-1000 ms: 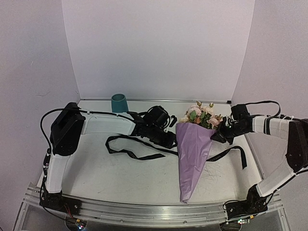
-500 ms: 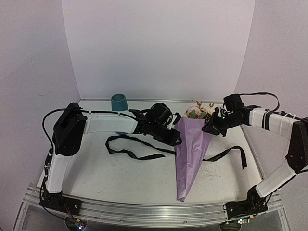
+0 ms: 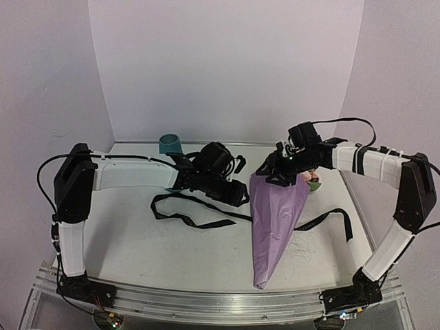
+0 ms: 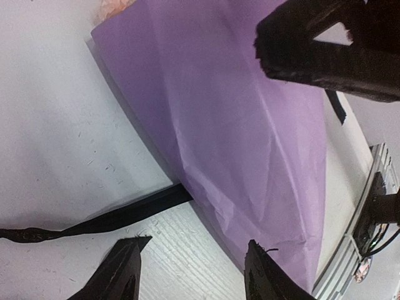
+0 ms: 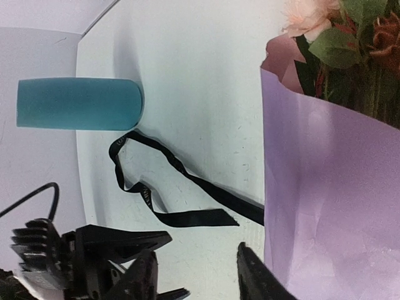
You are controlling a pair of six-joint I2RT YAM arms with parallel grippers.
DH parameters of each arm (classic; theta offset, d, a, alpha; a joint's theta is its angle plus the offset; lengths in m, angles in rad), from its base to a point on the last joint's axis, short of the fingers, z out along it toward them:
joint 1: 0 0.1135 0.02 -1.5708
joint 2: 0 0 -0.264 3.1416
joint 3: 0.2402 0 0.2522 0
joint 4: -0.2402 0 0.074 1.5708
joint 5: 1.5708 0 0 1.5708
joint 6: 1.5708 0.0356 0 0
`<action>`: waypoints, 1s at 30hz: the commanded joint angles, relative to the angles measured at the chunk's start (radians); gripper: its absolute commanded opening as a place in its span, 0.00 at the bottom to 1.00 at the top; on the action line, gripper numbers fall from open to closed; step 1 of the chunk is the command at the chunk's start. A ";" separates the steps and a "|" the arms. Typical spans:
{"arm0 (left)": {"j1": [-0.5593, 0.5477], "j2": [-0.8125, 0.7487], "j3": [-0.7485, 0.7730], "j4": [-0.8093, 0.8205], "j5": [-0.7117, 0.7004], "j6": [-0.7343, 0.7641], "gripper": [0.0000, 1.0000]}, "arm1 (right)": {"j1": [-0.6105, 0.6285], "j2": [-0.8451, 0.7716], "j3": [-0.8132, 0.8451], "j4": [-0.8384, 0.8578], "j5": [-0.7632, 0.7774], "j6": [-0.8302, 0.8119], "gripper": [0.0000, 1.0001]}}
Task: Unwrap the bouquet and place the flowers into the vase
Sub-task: Unfold the wrapping paper at the center of the board.
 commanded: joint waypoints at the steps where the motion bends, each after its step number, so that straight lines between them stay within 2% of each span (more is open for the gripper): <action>1: -0.003 -0.037 0.020 0.017 -0.003 -0.030 0.60 | -0.017 -0.075 0.013 -0.055 0.099 -0.030 0.55; 4: -0.003 -0.030 0.033 0.018 -0.017 -0.030 0.67 | -0.067 -0.114 -0.026 -0.103 0.115 -0.053 0.68; 7: -0.003 -0.033 0.031 0.018 -0.030 -0.028 0.68 | -0.107 -0.173 -0.064 -0.143 0.155 -0.094 0.77; 14: -0.003 -0.042 0.024 0.018 -0.038 -0.019 0.68 | -0.186 -0.278 -0.163 -0.216 0.206 -0.150 0.80; 18: -0.003 -0.051 0.017 0.017 -0.044 -0.014 0.68 | -0.189 -0.278 -0.223 -0.212 0.191 -0.161 0.98; 25: -0.003 -0.065 -0.001 0.017 -0.049 -0.009 0.68 | -0.189 -0.259 -0.347 -0.101 0.129 -0.120 0.97; 30: -0.003 -0.074 -0.007 0.018 -0.051 0.000 0.67 | -0.186 -0.236 -0.378 -0.040 0.084 -0.097 0.87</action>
